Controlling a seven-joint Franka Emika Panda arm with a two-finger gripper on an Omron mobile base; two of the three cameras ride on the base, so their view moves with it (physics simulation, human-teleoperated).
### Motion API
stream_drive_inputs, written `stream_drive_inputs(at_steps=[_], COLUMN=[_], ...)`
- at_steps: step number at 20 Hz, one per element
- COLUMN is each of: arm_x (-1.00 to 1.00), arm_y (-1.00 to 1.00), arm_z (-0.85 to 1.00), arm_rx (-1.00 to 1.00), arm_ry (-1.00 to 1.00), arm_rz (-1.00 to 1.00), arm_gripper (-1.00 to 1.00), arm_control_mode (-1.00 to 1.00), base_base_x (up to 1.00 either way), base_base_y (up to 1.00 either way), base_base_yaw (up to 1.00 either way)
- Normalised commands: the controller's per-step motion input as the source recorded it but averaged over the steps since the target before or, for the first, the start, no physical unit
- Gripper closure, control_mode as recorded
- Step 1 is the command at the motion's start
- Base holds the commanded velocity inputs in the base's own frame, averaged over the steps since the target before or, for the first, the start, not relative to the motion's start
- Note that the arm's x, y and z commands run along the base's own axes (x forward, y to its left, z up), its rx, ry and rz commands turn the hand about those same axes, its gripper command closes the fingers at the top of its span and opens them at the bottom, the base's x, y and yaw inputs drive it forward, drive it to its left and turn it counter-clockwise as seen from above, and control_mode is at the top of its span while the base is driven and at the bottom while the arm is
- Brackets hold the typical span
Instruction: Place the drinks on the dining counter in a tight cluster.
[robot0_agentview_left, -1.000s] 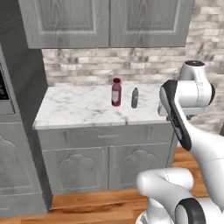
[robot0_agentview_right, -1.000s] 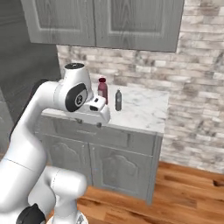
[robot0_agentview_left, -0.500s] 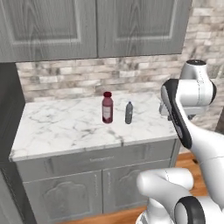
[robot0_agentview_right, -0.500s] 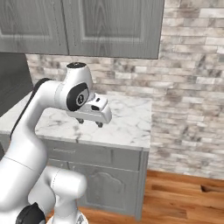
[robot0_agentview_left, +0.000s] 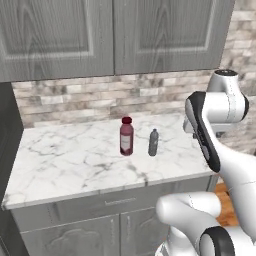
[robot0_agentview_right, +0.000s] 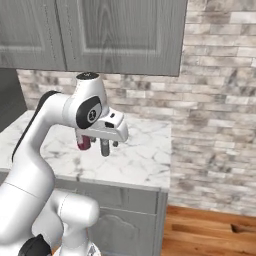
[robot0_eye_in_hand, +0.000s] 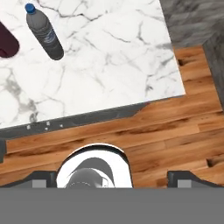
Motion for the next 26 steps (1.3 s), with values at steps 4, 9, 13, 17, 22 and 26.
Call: stream_drive_inputs(at_steps=[4,9,13,17,22,26], arm_x=[0.0,0.0,0.0,0.0,0.0,0.0], arm_y=[0.0,0.0,0.0,0.0,0.0,0.0], arm_z=[0.0,0.0,0.0,0.0,0.0,0.0], arm_rx=[0.0,0.0,0.0,0.0,0.0,0.0], arm_ry=[0.0,0.0,0.0,0.0,0.0,0.0], arm_rz=[0.0,0.0,0.0,0.0,0.0,0.0], arm_gripper=[-1.0,-1.0,-1.0,-1.0,-1.0,-1.0], arm_control_mode=[1.0,1.0,1.0,1.0,1.0,1.0], base_base_x=[0.45,0.54,0.86,0.13,0.0,0.0], base_base_y=[0.08,0.22,0.22,0.02,0.0,0.0], base_base_yaw=[0.08,0.09,0.0,0.0,0.0,0.0])
